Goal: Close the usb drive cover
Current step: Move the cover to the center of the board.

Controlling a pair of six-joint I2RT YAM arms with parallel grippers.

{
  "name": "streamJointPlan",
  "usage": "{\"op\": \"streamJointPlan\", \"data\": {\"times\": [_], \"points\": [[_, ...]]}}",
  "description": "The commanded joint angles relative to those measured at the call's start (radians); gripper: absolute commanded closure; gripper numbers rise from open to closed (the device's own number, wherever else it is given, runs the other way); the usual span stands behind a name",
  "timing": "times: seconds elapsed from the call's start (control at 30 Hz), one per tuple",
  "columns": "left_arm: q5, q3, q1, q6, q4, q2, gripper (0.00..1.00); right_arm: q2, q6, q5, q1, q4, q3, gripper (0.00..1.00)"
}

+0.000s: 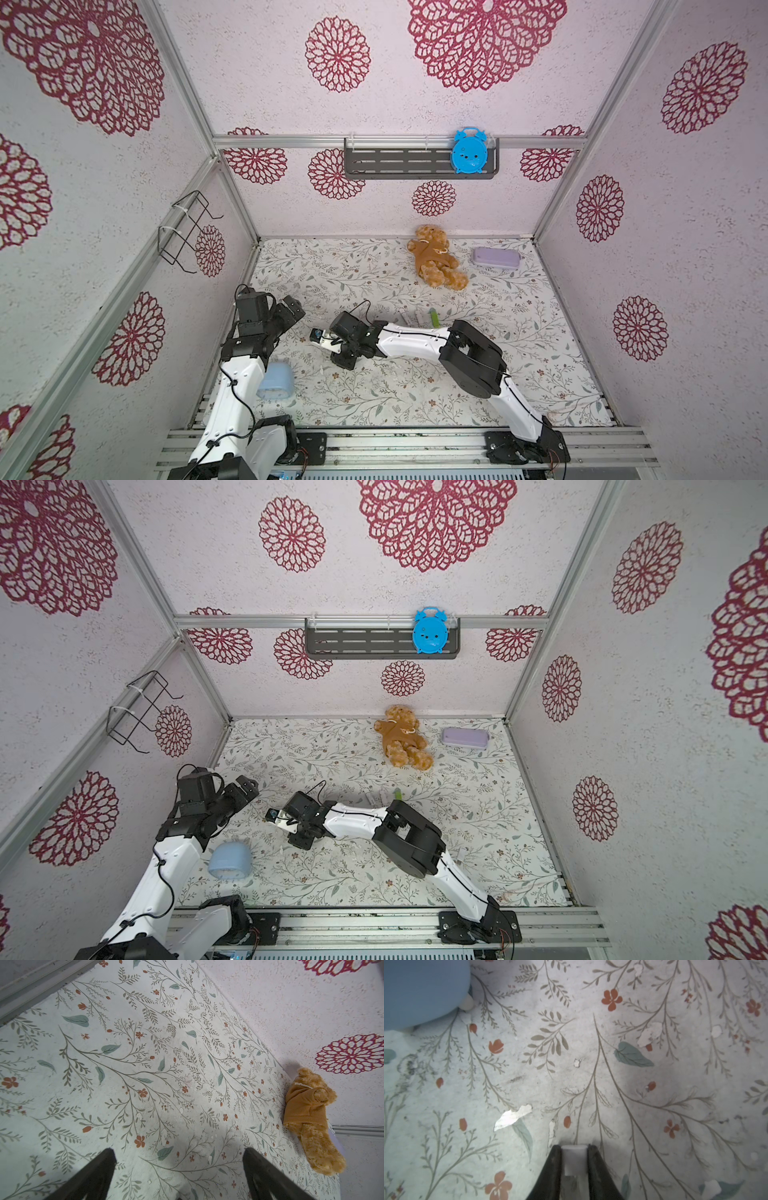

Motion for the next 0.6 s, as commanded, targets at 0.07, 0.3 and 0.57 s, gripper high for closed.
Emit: {"op": "streamJointPlan", "data": {"times": [0.07, 0.3, 0.57], "points": [[0.060, -0.013, 0.012, 0.021, 0.027, 0.006, 0.01, -0.113, -0.014, 0.064, -0.008, -0.074, -0.129, 0.79], [0.259, -0.064, -0.011, -0.027, 0.155, 0.045, 0.03, -0.386, 0.035, 0.119, -0.038, -0.069, -0.467, 0.79], [0.255, -0.083, -0.184, -0.087, 0.280, 0.135, 0.05, -0.604, 0.103, 0.148, -0.039, -0.079, -0.711, 0.77]]}}
